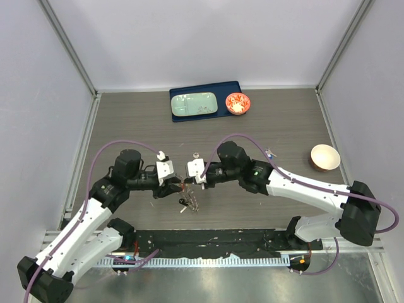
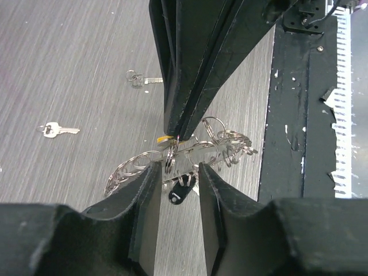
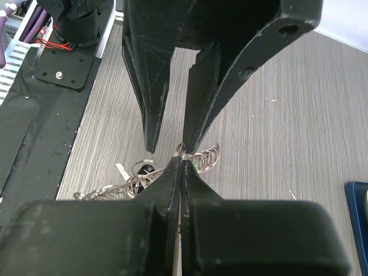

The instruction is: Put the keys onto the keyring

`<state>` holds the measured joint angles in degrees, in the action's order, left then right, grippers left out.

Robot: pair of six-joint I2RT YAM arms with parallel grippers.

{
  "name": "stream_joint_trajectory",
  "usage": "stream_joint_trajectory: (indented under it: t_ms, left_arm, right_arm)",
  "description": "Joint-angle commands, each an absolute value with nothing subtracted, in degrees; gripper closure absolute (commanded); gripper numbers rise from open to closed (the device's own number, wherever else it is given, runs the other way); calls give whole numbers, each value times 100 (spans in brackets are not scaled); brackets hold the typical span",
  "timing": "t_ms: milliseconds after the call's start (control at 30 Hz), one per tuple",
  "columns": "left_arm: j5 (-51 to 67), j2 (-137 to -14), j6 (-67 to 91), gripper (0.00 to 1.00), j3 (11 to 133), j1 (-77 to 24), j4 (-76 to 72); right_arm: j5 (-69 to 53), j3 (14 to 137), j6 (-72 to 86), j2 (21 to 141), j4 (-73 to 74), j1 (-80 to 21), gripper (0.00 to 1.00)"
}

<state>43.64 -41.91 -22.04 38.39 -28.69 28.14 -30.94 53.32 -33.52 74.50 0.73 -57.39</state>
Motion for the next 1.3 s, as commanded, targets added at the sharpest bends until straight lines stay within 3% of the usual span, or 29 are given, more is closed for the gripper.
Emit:
stream_joint_trajectory:
  t_ms: [0,200,267,733,1267]
  left_arm:
    - [4693,-4280,-2364,67,3876,-2839,2689]
    - [4685,-4263,-2320,87,3841,-2839,2619]
    - [4580,-4236,-2259,100,3841,-2839,2549]
    - [4087,-3200,-704,100,3446,-2830,1881]
    - [3507,-2365,1335,100,2383,-2830,-553]
  right_arm:
    - [-3243,5414,-3314,7189,-404,-5766,99]
    - [-3269,5440,-3278,7233,-422,-5766,99]
    - [-3270,5449,-3270,7233,-422,-5766,99]
    - [-2497,4808,-3006,6680,-439,-5774,99]
    - [-2997,4395,-2435,7031,-1370,-5774,99]
